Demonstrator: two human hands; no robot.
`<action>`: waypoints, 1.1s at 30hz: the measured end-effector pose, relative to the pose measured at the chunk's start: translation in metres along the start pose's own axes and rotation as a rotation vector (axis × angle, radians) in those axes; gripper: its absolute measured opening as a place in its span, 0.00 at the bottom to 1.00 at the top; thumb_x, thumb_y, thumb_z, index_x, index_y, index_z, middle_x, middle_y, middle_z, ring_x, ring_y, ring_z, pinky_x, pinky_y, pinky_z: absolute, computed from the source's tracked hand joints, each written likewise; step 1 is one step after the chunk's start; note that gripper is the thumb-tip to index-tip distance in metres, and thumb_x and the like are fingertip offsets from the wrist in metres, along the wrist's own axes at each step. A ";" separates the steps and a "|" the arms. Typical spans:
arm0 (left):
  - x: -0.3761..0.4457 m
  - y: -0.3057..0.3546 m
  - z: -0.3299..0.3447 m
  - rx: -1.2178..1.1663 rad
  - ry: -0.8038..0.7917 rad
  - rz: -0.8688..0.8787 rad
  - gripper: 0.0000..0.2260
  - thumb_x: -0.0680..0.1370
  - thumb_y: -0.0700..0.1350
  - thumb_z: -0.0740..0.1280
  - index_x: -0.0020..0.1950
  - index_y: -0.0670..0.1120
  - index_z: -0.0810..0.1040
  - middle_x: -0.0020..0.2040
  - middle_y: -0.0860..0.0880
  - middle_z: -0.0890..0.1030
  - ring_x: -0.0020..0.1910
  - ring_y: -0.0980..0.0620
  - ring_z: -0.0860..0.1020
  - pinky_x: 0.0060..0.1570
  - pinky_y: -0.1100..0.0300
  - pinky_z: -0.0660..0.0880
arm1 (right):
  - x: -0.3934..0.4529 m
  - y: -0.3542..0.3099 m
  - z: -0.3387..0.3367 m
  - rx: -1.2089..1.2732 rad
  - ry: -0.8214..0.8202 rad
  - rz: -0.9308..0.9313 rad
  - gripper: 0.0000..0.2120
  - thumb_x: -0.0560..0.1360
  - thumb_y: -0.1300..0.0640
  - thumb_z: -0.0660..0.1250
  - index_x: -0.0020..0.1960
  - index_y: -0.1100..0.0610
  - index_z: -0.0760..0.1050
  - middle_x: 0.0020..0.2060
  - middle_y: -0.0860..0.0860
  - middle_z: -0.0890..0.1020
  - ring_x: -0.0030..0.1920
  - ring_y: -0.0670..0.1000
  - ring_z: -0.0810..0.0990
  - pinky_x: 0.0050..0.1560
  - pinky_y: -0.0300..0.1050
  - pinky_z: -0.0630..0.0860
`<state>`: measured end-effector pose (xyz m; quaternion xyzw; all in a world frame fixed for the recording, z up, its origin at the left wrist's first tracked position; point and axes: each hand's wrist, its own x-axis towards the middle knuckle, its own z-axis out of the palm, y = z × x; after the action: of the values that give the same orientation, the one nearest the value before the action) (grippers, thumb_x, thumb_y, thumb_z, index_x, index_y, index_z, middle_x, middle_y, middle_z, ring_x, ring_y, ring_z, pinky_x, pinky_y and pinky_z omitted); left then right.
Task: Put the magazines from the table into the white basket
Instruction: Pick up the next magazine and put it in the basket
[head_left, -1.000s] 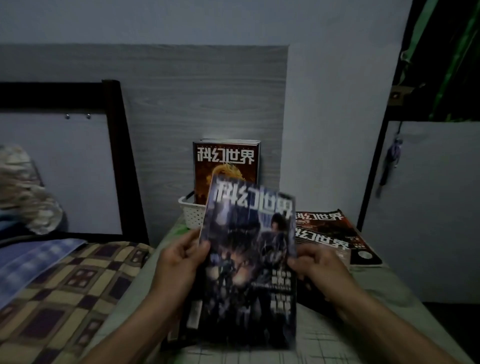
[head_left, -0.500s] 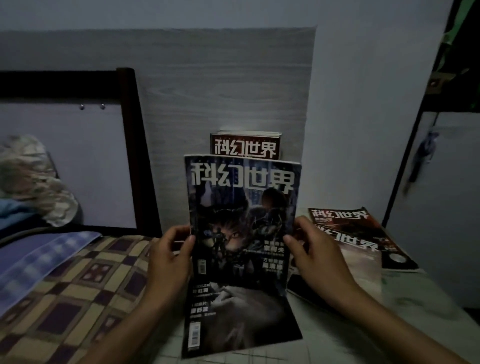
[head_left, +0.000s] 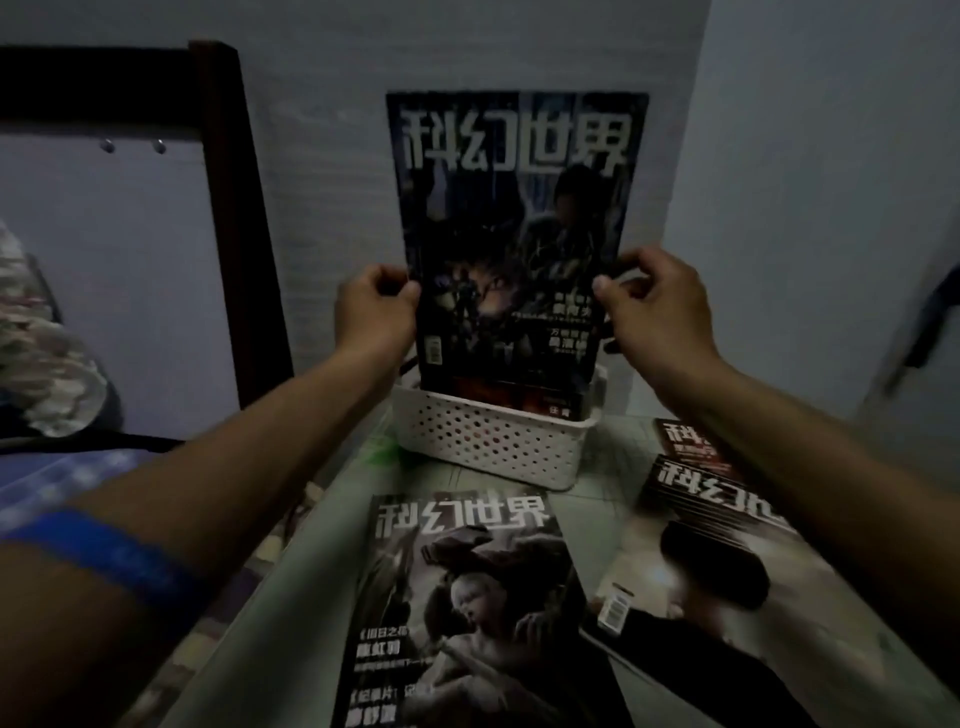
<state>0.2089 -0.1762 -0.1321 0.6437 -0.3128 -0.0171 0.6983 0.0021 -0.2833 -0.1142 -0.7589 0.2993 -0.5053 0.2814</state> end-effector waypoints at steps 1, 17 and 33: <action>0.002 -0.016 0.004 0.012 -0.002 -0.031 0.10 0.79 0.40 0.66 0.40 0.52 0.77 0.42 0.52 0.80 0.48 0.48 0.80 0.43 0.57 0.79 | 0.001 0.013 0.007 -0.016 -0.016 0.033 0.06 0.78 0.54 0.67 0.54 0.53 0.77 0.47 0.54 0.84 0.46 0.58 0.83 0.48 0.62 0.81; -0.007 -0.077 -0.010 0.082 -0.137 -0.083 0.05 0.79 0.44 0.67 0.51 0.53 0.79 0.48 0.57 0.80 0.50 0.60 0.78 0.47 0.65 0.73 | -0.022 0.084 0.025 -0.091 -0.094 0.183 0.09 0.72 0.57 0.75 0.37 0.58 0.77 0.35 0.52 0.83 0.36 0.47 0.80 0.36 0.41 0.73; -0.217 -0.040 -0.104 0.086 -0.245 -0.499 0.04 0.72 0.49 0.75 0.45 0.54 0.83 0.40 0.53 0.87 0.37 0.55 0.85 0.33 0.59 0.80 | -0.201 0.011 -0.014 -0.193 -0.833 0.094 0.11 0.74 0.55 0.70 0.57 0.51 0.81 0.43 0.46 0.84 0.39 0.38 0.79 0.42 0.33 0.75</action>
<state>0.0970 0.0015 -0.2560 0.7230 -0.2272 -0.2531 0.6013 -0.0754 -0.1440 -0.2383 -0.9063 0.2404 -0.1123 0.3289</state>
